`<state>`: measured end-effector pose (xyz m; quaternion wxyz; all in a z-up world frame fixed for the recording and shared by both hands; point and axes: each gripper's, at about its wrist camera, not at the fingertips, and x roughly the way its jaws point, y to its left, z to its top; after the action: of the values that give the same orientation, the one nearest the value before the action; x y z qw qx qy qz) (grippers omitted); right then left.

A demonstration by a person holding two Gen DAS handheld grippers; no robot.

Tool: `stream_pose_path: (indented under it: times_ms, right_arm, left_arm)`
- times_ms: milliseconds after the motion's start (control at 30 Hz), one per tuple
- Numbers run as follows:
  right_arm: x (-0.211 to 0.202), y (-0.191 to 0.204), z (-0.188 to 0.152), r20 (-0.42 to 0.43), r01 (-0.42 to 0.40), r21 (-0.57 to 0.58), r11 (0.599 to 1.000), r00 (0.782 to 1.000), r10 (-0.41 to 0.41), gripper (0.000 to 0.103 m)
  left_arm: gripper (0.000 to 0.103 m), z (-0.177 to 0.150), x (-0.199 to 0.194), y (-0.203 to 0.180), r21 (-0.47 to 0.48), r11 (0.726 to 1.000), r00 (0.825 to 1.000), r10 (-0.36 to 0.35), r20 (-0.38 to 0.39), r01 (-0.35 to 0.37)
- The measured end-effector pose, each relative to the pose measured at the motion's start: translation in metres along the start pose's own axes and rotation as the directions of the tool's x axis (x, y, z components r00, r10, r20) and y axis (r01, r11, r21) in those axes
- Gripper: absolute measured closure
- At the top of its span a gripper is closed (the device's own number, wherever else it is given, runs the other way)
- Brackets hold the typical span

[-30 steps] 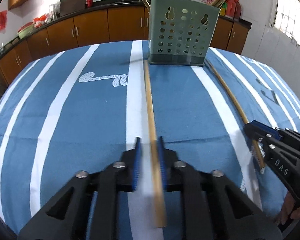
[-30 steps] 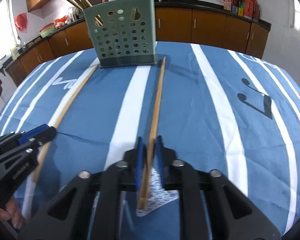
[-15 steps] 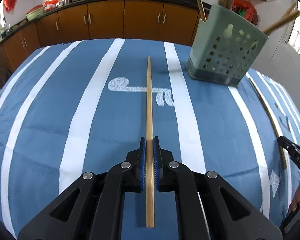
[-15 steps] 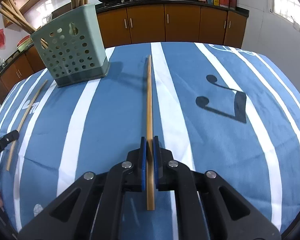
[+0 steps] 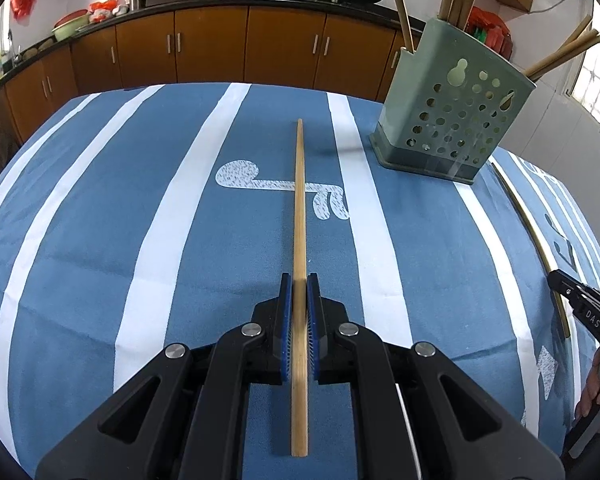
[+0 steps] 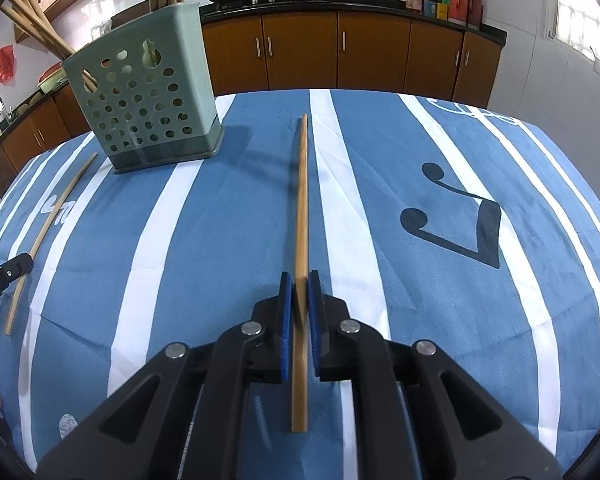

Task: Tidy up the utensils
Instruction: 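Grasp a wooden chopstick with the right tool while the left tool grasps another, then lift both held chopsticks upright and carry them toward the green holder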

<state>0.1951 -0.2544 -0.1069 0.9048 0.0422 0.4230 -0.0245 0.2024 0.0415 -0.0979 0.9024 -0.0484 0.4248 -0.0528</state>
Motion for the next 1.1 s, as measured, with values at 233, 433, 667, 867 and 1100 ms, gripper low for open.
stream_pose_path:
  times_ms: [233,433,667,867,1100]
  right_arm:
    - [0.0,0.0007,-0.0005,0.0,-0.003,0.003,1.0,1.0,0.003,0.092]
    - [0.0,-0.0001,-0.0005,0.0,-0.007,0.006,1.0,1.0,0.007,0.092]
    - [0.0001,0.0002,-0.0007,0.0,-0.007,0.006,1.0,1.0,0.007,0.092]
    - [0.0,0.0011,-0.0008,-0.001,-0.01,0.003,1.0,1.0,0.01,0.09]
    - [-0.0033,0.0024,-0.0051,-0.002,-0.005,-0.005,1.0,1.0,0.005,0.089]
  left_arm:
    - [0.094,0.0004,-0.0001,0.0021,-0.016,1.0,1.0,-0.017,0.001,0.017]
    - [0.094,0.0005,0.0002,0.0017,-0.016,1.0,1.0,-0.017,0.001,0.017]
    - [0.094,0.0005,0.0,0.0022,-0.015,1.0,1.0,-0.016,0.001,0.016]
    - [0.094,0.0005,0.0003,0.0021,-0.016,1.0,1.0,-0.017,0.002,0.017]
    - [0.084,-0.0065,-0.005,-0.0049,0.03,1.0,1.0,-0.008,0.001,0.008]
